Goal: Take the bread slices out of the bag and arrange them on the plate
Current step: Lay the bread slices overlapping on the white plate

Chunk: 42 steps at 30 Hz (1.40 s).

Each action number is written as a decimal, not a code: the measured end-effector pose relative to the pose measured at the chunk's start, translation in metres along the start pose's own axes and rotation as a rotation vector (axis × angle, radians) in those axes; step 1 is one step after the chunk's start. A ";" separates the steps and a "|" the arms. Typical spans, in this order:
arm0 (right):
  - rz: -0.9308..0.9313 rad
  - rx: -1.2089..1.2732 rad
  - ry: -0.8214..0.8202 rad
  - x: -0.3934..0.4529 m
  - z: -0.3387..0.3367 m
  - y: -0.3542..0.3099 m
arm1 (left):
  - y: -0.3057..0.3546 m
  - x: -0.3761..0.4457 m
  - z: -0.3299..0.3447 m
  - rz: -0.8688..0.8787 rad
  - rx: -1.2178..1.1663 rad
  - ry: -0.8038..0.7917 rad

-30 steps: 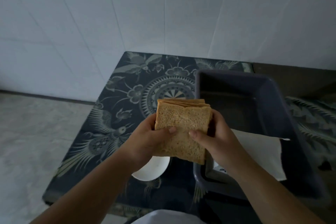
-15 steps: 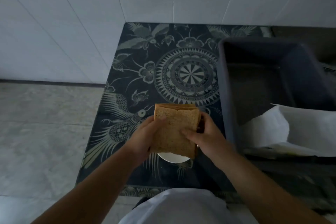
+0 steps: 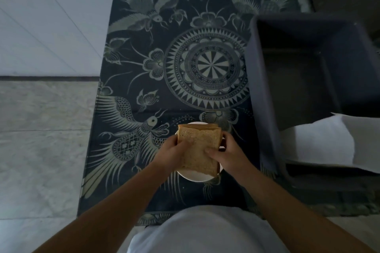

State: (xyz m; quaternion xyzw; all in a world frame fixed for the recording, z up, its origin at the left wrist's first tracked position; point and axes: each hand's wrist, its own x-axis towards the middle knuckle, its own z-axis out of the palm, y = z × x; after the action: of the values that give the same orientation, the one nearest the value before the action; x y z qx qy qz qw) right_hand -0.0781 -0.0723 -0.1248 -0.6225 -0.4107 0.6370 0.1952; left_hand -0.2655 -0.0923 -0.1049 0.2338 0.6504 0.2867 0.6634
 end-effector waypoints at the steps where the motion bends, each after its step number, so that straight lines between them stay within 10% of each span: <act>1: 0.004 -0.007 0.002 0.004 0.000 -0.001 | 0.001 0.003 0.000 -0.002 -0.002 0.018; 42: 0.086 -0.119 0.109 0.035 0.011 -0.013 | 0.014 0.038 0.013 -0.017 0.371 0.158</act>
State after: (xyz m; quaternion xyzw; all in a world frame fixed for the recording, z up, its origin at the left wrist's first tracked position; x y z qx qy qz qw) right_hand -0.0977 -0.0414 -0.1381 -0.6838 -0.4092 0.5846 0.1524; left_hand -0.2537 -0.0557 -0.1226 0.3233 0.7439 0.1737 0.5585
